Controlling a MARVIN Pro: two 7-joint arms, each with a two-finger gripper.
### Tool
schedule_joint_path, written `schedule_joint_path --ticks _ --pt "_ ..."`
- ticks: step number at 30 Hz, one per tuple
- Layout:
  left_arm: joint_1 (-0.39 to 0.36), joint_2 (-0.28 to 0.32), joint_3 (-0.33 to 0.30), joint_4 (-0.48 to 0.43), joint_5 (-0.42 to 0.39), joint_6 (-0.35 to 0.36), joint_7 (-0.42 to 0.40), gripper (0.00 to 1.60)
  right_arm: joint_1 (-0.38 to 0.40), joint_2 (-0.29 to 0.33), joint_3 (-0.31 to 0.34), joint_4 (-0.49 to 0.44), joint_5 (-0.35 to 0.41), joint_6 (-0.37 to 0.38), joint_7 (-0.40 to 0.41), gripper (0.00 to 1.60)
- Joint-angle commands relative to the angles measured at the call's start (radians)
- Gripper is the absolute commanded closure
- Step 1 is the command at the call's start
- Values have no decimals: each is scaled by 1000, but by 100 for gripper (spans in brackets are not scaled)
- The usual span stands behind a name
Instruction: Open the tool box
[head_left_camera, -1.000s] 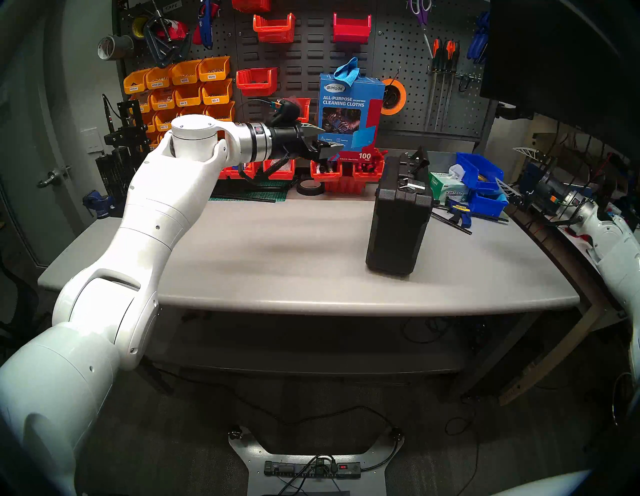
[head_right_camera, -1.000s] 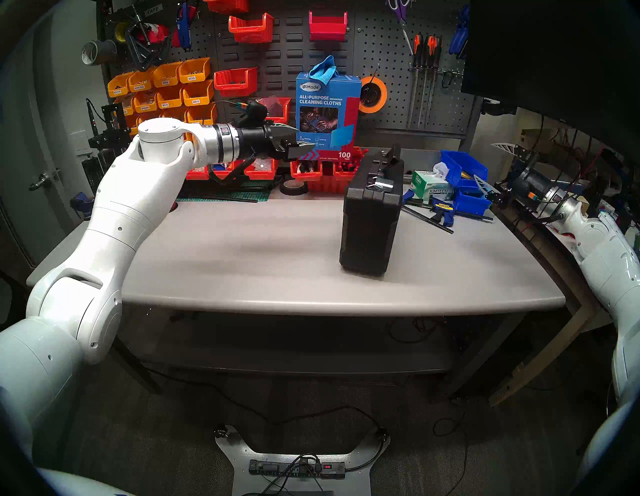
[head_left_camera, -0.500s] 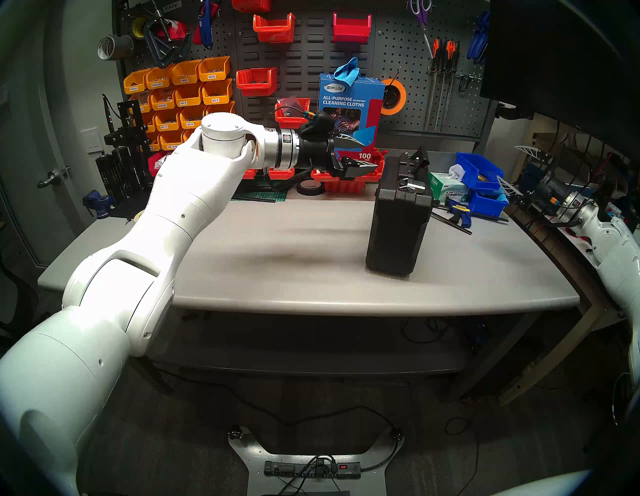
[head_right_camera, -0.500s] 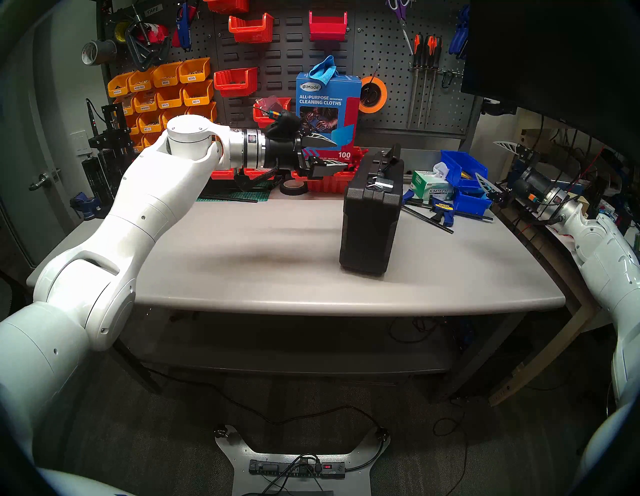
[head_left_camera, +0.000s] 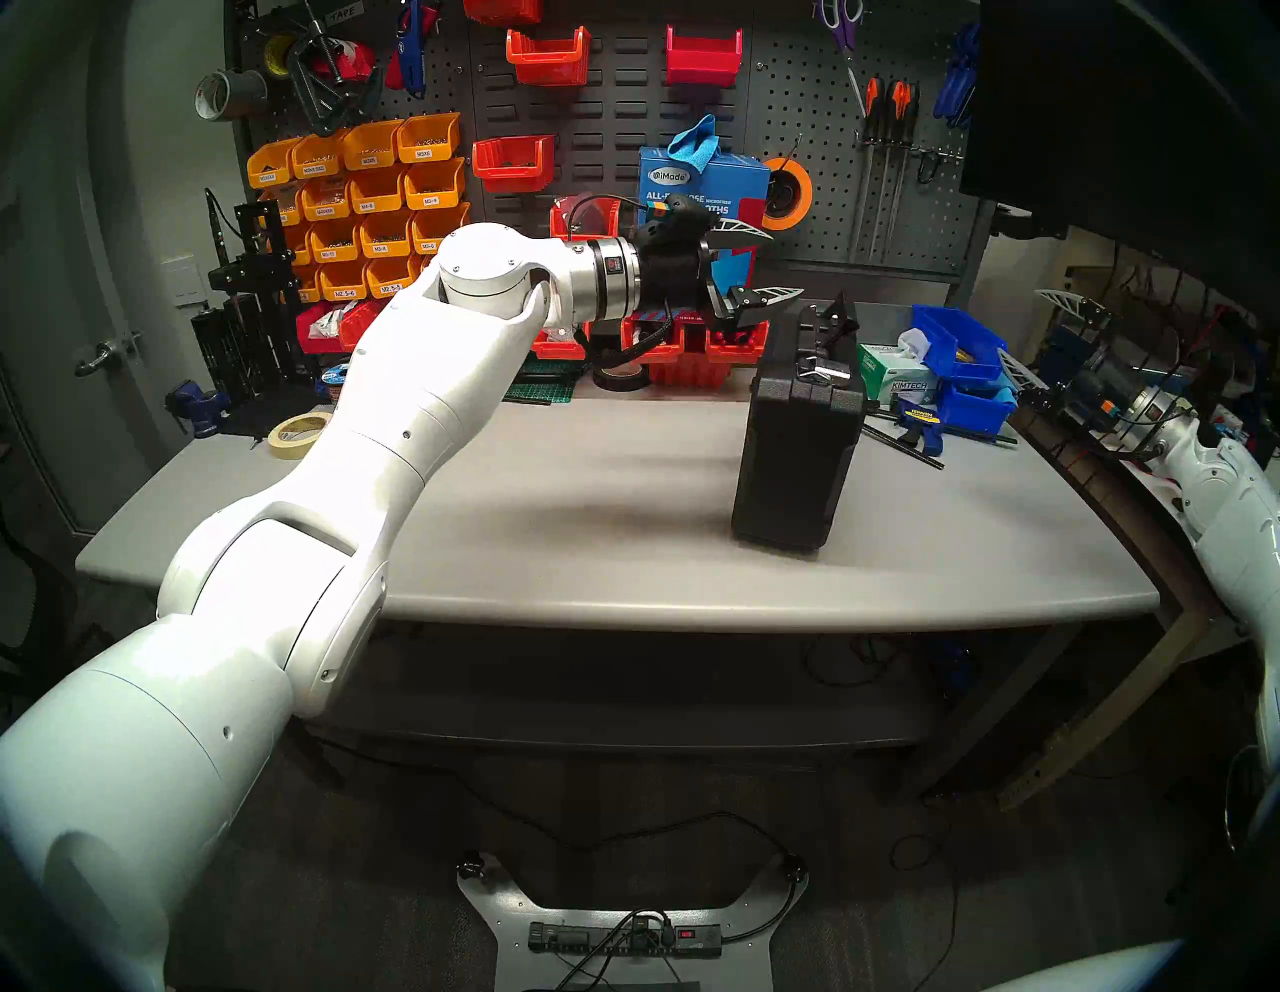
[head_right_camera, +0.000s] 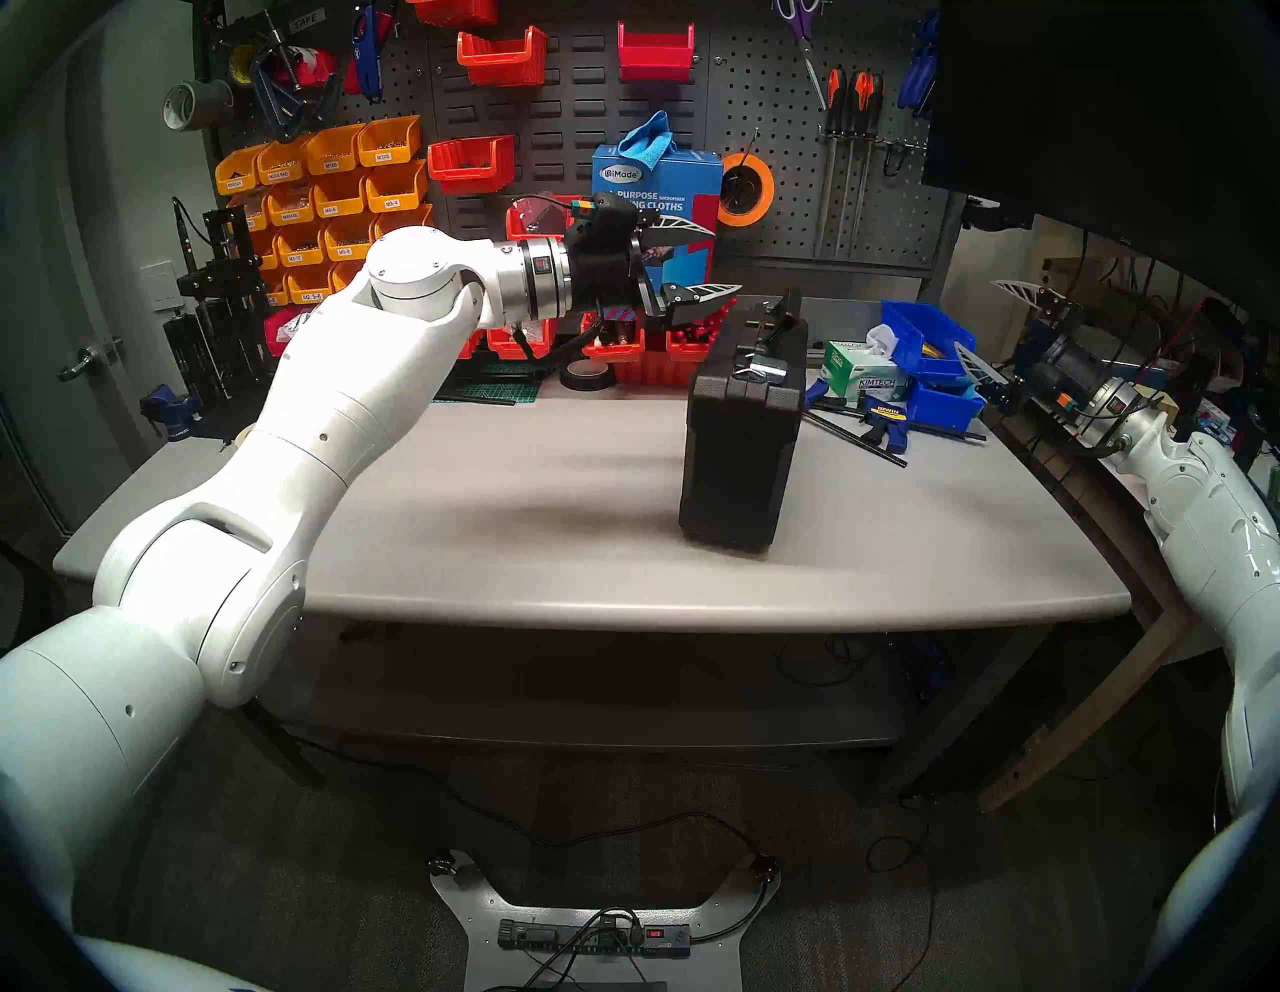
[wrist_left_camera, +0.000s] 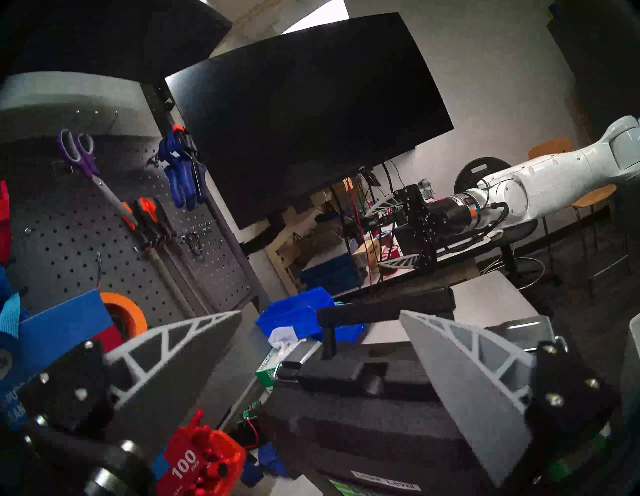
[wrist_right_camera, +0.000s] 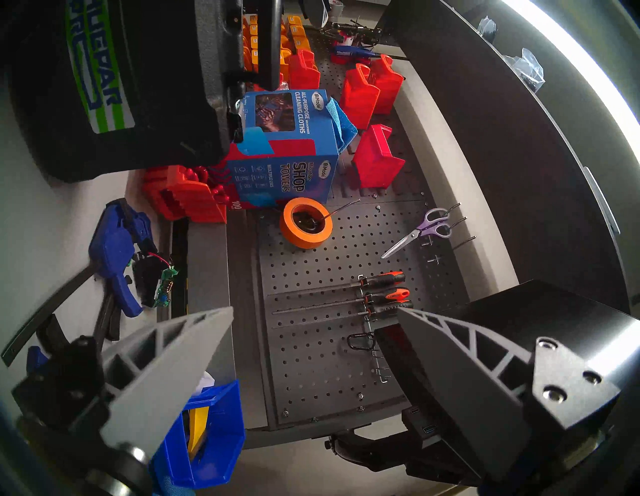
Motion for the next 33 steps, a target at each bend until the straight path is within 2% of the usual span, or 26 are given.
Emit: schedule_joint_path --ticks 1,11,28,33 --pt "21 -23 4 -19 31 -102 47 0 -2 0 26 -5 -54 1 -82 0" --pt "15 -32 17 17 93 -235 56 0 -5 -4 30 -2 -94 1 -123 0" --pt "-60 -76 19 152 175 -472 81 0 -5 -4 28 -2 -108 1 -138 0" --pt "-93 -83 25 204 193 -542 58 0 -5 -3 27 -2 -110 1 -141 0"
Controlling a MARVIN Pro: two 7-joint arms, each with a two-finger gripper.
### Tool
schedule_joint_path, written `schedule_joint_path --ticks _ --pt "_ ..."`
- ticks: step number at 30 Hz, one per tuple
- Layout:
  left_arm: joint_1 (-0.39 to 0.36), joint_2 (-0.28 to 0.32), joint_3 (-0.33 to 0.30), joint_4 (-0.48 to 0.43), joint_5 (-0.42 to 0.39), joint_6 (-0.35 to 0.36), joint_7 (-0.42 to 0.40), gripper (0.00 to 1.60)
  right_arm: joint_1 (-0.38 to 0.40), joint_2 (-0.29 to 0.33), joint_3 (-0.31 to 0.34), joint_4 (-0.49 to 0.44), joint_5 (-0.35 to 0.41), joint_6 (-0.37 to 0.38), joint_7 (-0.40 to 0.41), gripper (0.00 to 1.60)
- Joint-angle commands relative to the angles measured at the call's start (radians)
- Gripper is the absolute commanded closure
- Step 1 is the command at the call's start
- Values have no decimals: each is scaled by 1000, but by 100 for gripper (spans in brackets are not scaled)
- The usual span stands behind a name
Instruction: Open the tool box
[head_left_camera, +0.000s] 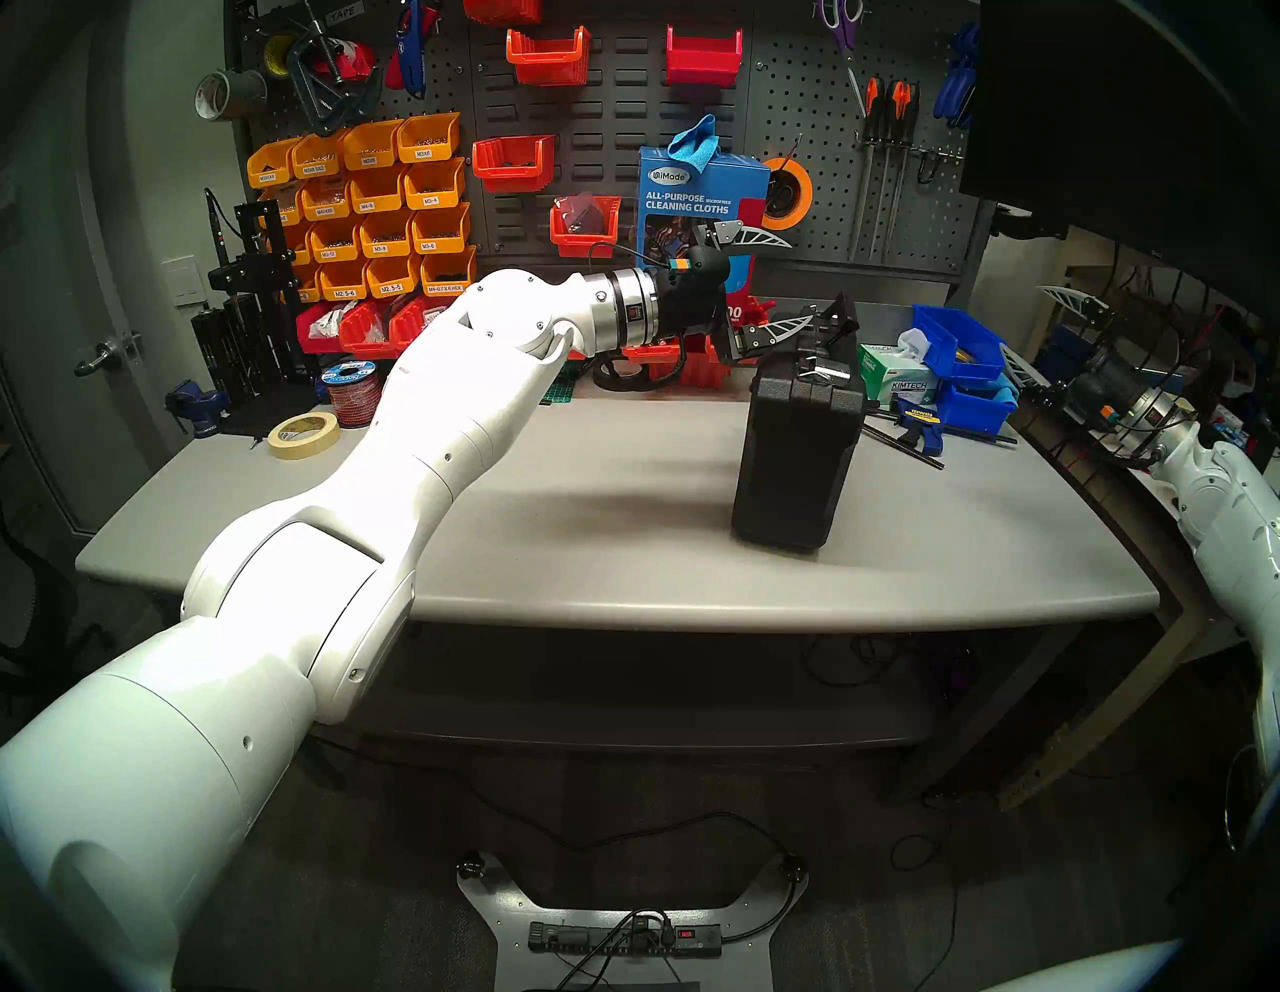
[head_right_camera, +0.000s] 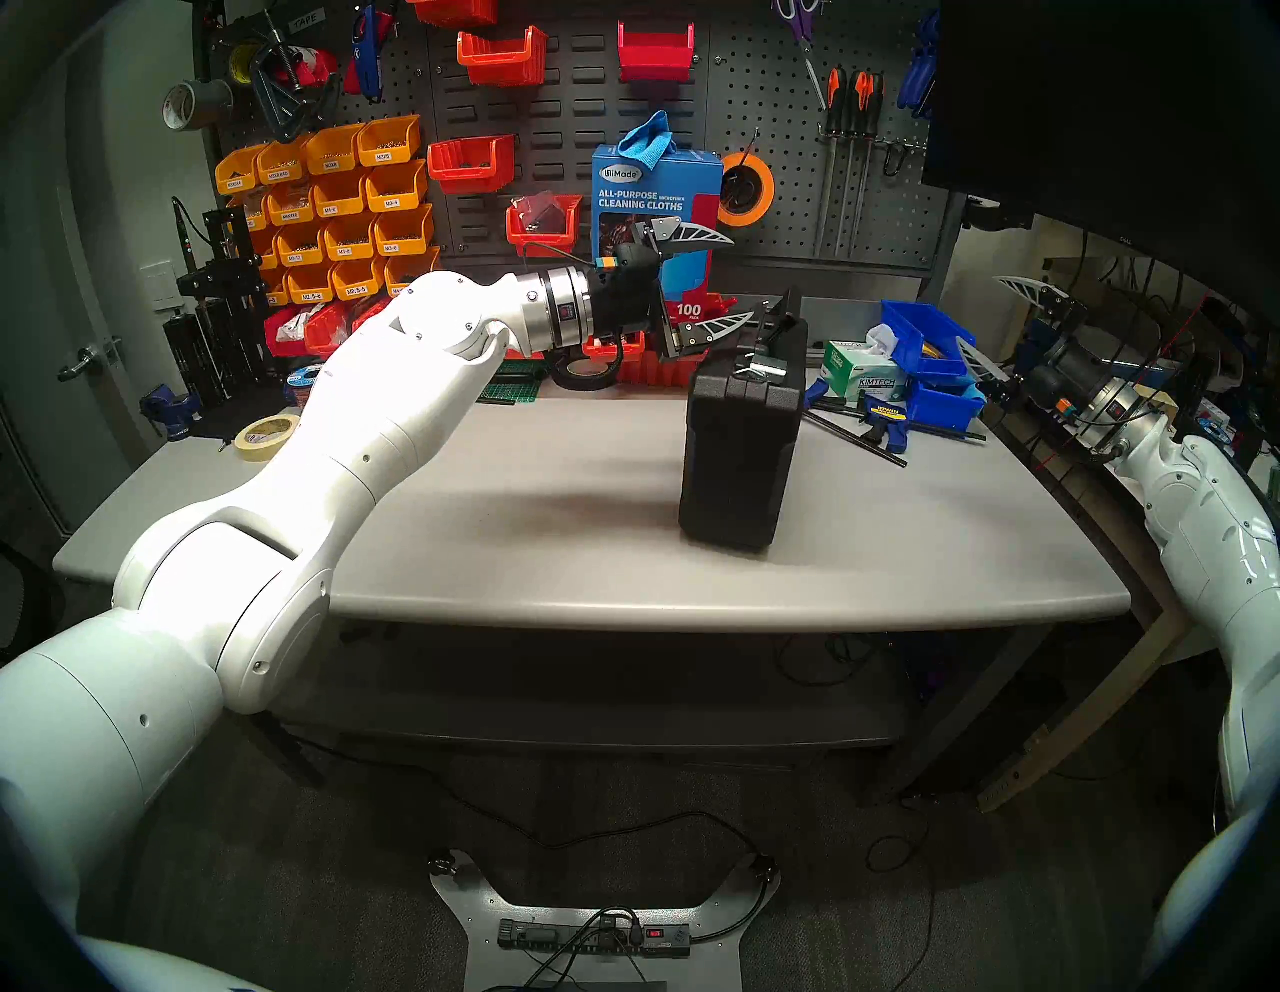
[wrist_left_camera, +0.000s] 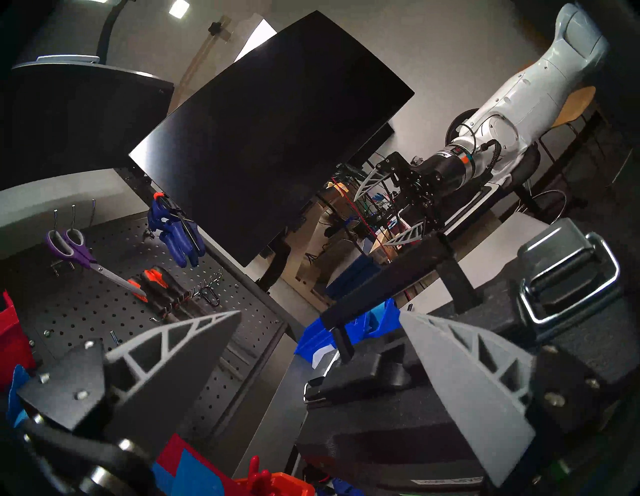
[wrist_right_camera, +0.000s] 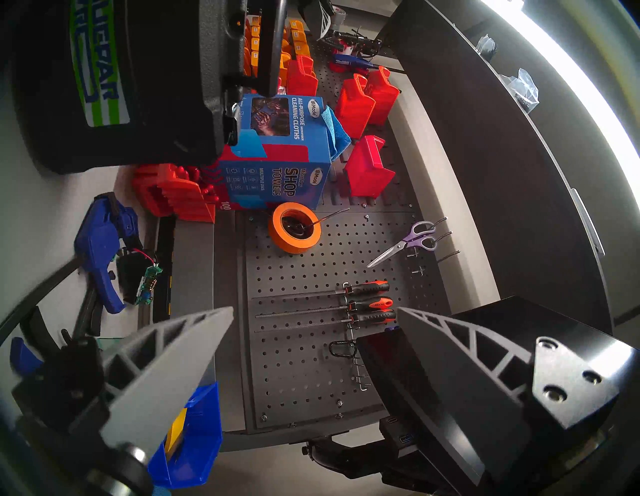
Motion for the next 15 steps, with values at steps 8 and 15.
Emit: schedule_joint_path --ticks 8,15 --pt "-118 -41 -4 125 39 -209 -21 0 7 6 10 -3 7 1 -19 0" --pt "-157 -71 -7 207 88 -357 6 0 7 6 9 -4 9 1 -18 0"
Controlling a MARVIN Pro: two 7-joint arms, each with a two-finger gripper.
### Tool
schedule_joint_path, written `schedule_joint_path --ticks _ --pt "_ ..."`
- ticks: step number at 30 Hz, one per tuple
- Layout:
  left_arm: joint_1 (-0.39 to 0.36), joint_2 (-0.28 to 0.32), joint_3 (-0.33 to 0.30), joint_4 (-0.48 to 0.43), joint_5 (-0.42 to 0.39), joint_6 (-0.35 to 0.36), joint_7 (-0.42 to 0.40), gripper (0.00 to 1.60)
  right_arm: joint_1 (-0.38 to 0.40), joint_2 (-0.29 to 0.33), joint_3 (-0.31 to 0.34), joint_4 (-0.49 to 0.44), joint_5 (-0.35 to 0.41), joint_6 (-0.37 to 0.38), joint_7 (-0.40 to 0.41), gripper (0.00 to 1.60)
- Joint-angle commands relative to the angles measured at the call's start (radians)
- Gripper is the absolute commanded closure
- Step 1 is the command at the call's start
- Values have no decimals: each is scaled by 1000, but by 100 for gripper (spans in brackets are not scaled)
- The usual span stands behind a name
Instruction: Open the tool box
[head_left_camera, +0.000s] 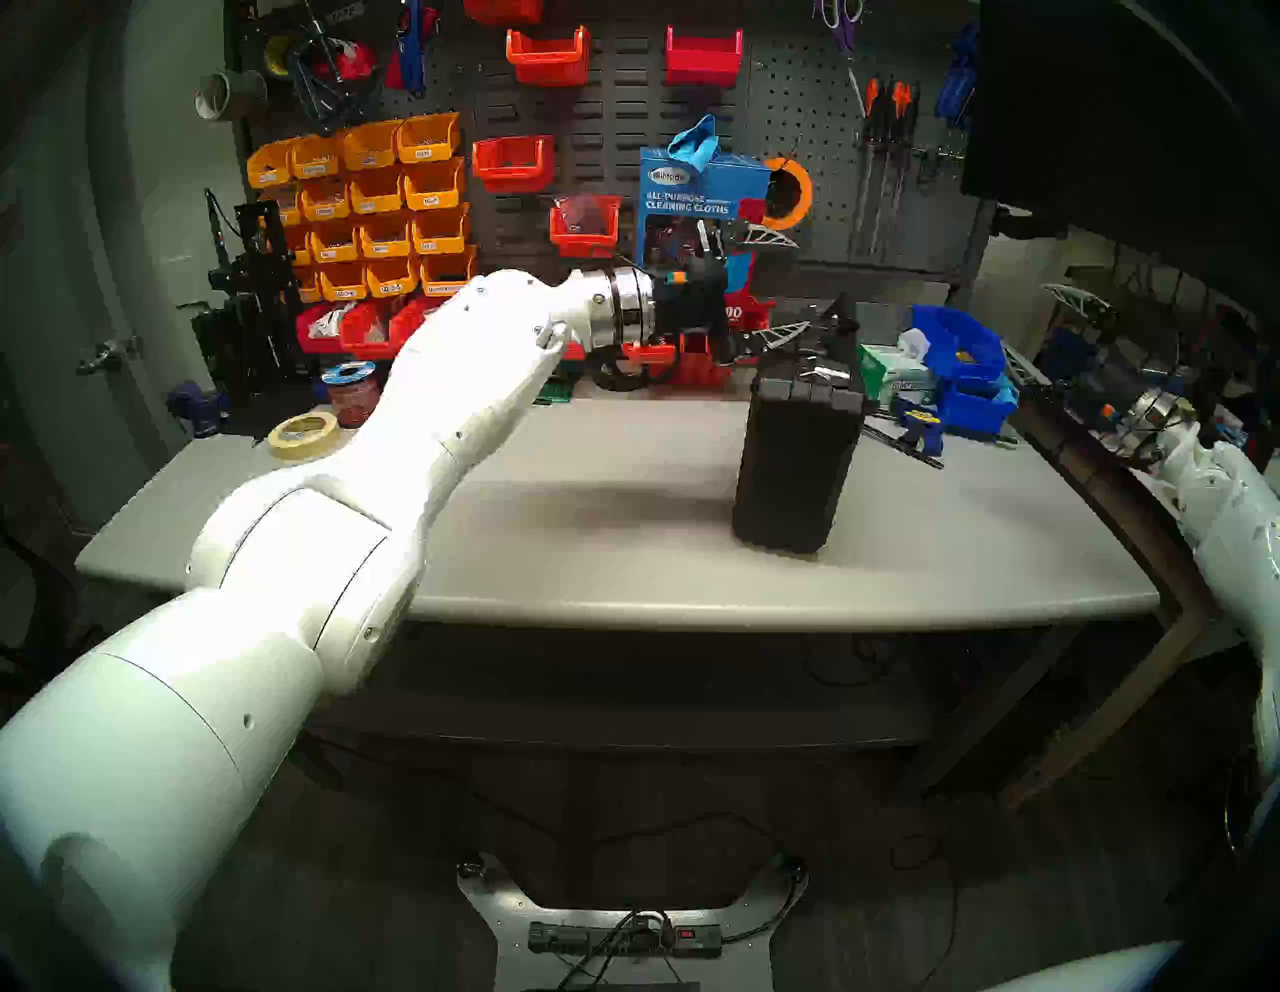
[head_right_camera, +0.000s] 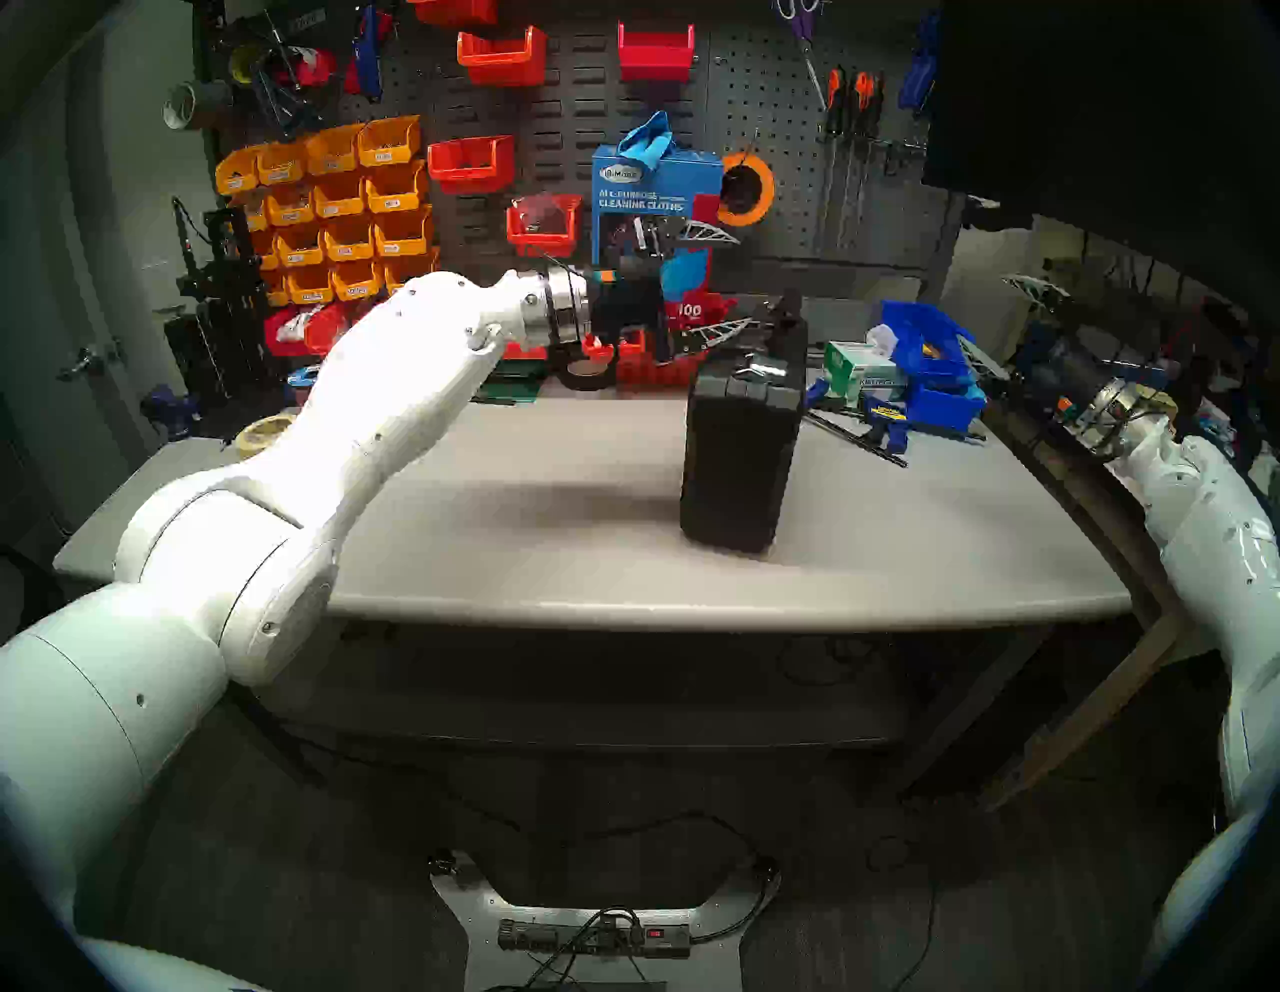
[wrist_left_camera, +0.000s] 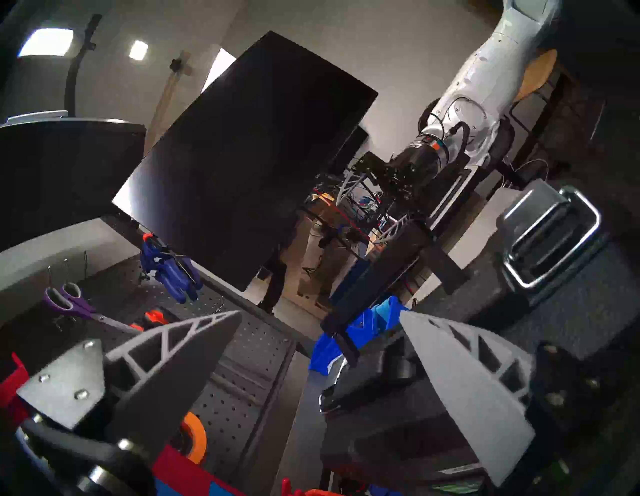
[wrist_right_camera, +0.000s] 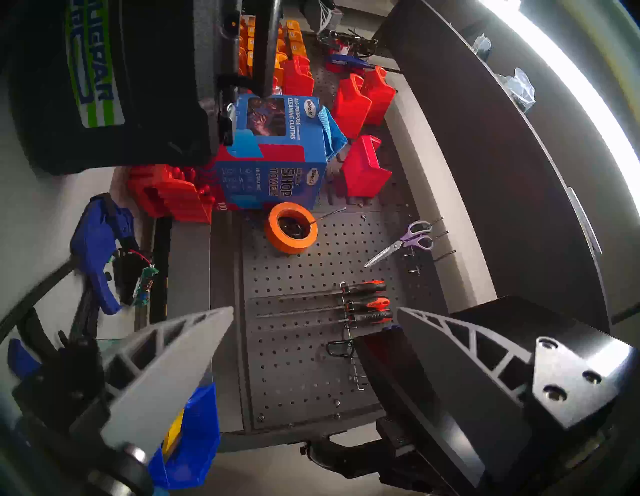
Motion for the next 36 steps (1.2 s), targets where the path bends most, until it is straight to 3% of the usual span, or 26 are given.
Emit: schedule_joint_path --ticks 1,5,16,36 --pt "-83 -41 -8 55 25 -121 34 0 7 7 9 -4 4 2 -12 0" --pt "-107 -53 -5 95 42 -161 35 0 7 7 9 -4 4 2 -12 0" --pt "-160 -71 24 167 113 -161 69 0 7 7 9 -4 6 2 -11 0" --pt "-194 -99 80 192 179 -161 89 0 7 8 8 -5 8 2 -11 0"
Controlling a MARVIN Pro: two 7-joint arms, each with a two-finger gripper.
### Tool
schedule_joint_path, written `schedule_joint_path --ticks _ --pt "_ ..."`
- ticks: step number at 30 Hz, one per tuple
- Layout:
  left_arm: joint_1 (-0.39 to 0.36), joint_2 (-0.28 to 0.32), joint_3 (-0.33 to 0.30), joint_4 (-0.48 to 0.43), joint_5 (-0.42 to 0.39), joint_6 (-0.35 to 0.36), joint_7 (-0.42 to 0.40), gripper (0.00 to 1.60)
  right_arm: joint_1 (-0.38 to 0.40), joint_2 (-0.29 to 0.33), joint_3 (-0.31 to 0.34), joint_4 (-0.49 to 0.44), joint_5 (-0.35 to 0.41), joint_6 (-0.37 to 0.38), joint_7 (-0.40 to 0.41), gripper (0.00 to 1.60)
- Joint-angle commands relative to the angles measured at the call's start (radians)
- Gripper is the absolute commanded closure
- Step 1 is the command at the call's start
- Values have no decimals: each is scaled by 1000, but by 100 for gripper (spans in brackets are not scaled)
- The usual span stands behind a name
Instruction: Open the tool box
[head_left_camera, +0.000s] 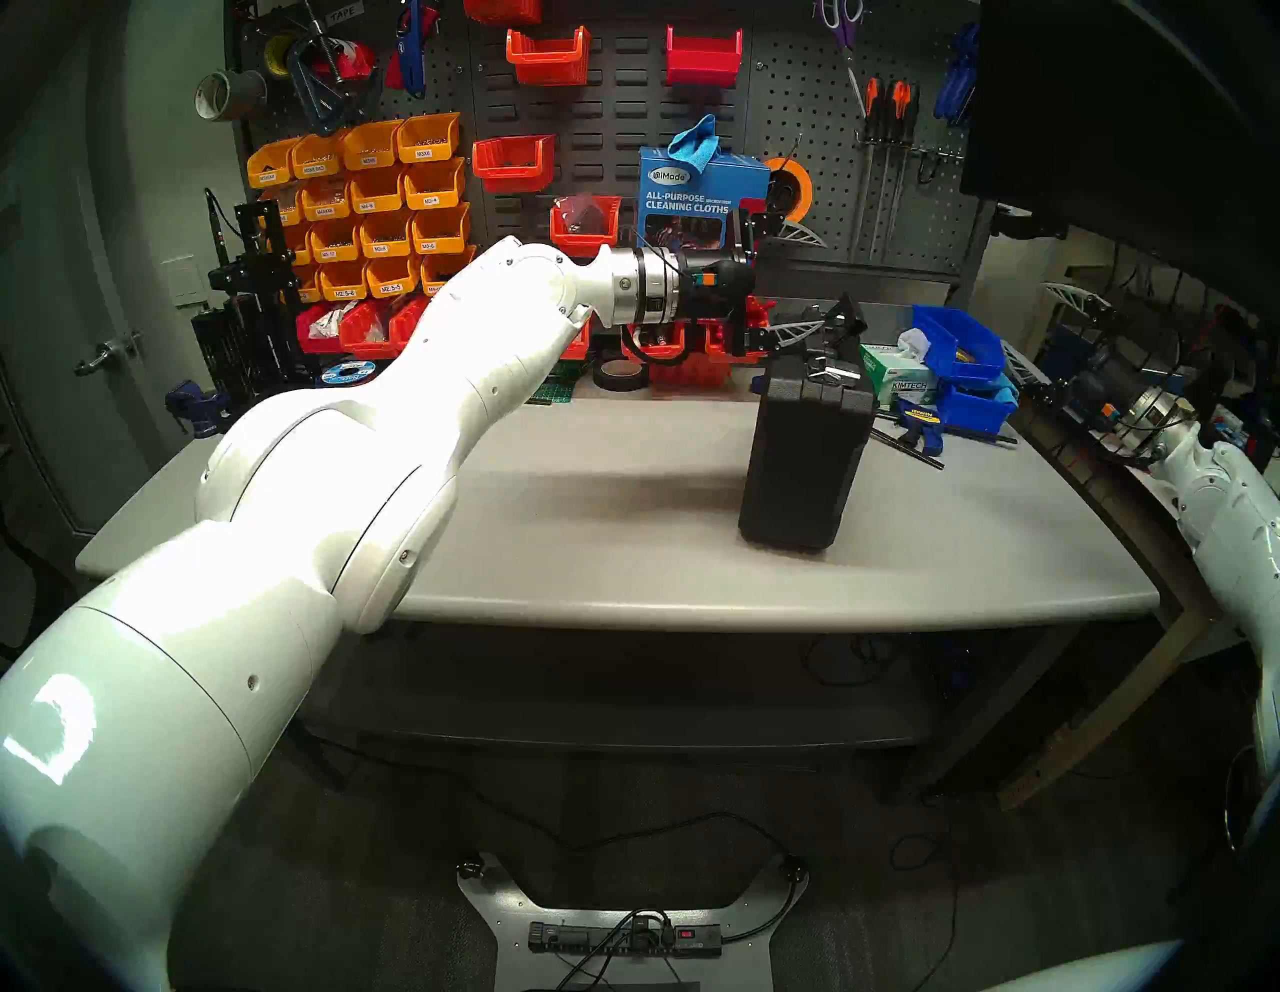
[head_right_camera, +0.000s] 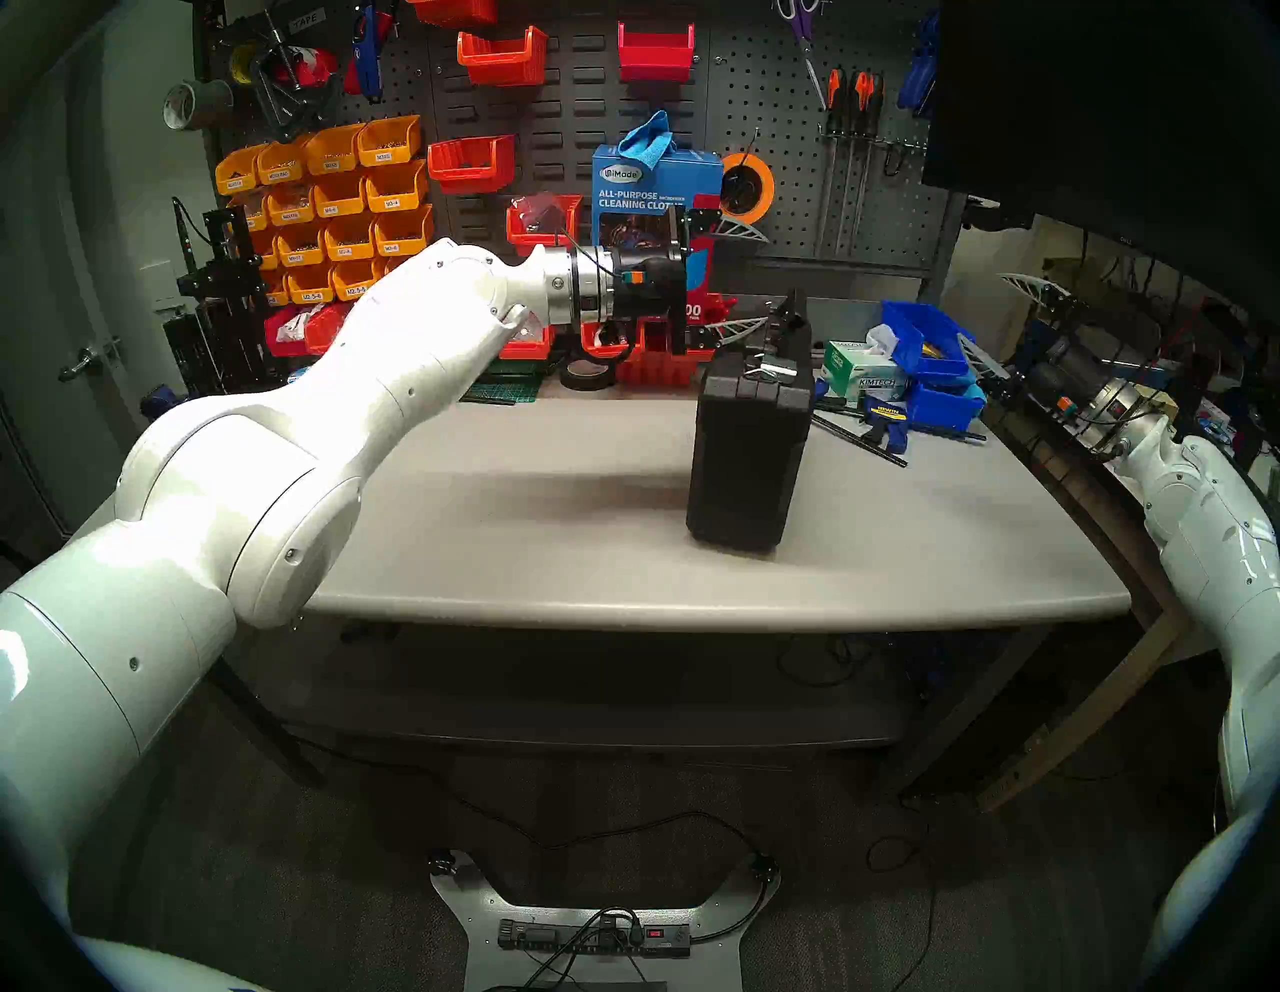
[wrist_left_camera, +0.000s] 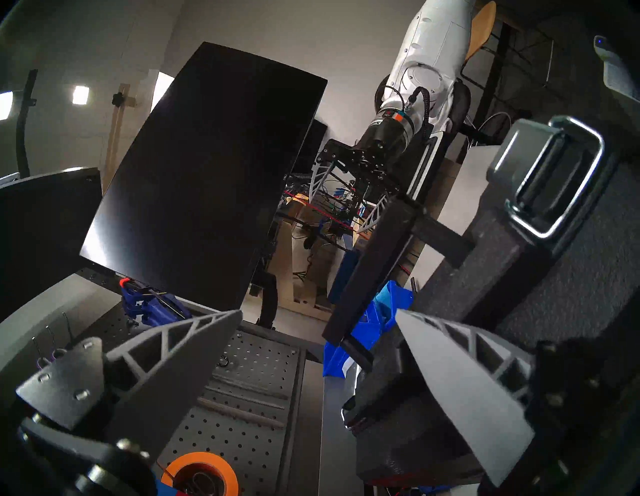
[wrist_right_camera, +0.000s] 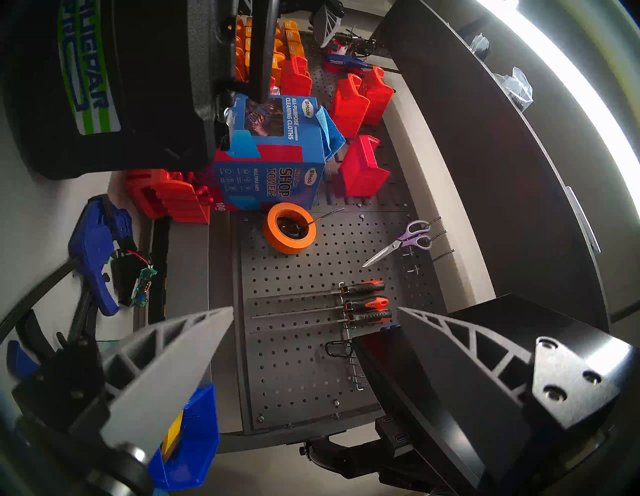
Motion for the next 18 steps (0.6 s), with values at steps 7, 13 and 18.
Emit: schedule_joint_path --ticks 7,13,18 --pt "-65 -1 24 -14 30 1 -5 0 7 8 8 -4 2 2 -10 0" --pt "-86 17 37 -19 43 1 -20 0 7 8 8 -4 3 2 -10 0" --pt "-105 30 55 -24 58 1 -26 0 7 8 8 -4 3 2 -9 0"
